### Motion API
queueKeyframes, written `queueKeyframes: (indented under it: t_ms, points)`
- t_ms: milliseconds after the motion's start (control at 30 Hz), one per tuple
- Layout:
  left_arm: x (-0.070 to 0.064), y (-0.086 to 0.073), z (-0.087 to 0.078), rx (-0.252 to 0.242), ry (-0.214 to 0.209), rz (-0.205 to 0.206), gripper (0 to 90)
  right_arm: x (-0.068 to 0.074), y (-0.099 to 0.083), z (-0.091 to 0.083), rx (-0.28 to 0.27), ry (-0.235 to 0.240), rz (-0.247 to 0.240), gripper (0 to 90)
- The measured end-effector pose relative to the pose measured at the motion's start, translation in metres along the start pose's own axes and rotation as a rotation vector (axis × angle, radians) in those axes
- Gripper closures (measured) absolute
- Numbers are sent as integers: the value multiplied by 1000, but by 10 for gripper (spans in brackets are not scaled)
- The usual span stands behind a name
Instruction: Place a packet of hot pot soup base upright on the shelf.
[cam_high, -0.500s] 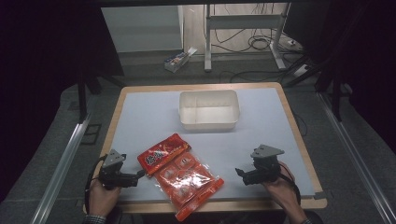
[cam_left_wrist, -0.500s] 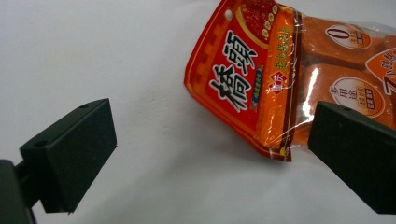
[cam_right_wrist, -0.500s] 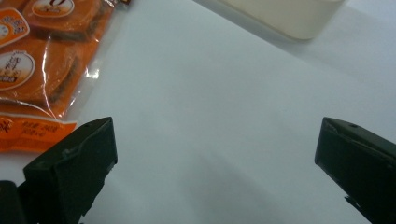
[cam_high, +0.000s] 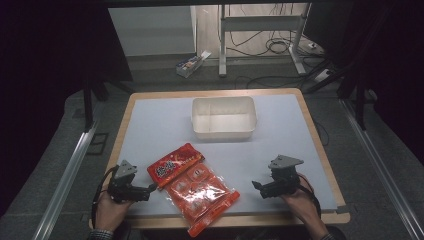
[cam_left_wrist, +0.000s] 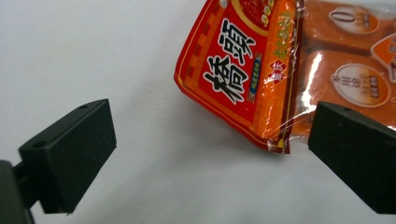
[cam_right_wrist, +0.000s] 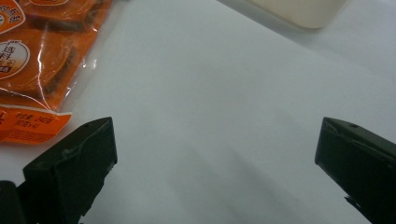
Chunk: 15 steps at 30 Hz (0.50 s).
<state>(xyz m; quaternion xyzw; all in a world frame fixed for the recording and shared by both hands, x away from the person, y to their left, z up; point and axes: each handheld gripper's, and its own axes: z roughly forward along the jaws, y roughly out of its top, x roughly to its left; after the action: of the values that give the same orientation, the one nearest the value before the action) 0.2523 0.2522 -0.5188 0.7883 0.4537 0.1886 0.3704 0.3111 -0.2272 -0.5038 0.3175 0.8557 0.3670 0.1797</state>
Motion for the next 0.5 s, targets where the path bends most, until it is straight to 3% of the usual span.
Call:
queueKeyframes:
  t_ms: [100, 267, 500]
  points:
    - [-1, 1, -3, -12, 11, 6, 26, 0, 0, 0, 6, -2, -4, 0]
    - [-4, 3, -10, -54, 42, 29, 148, 0, -1, 2, 28, -15, -10, 0]
    - [-6, 4, -17, -83, 8, 33, 374, -1, -1, 1, 19, -14, -10, 0]
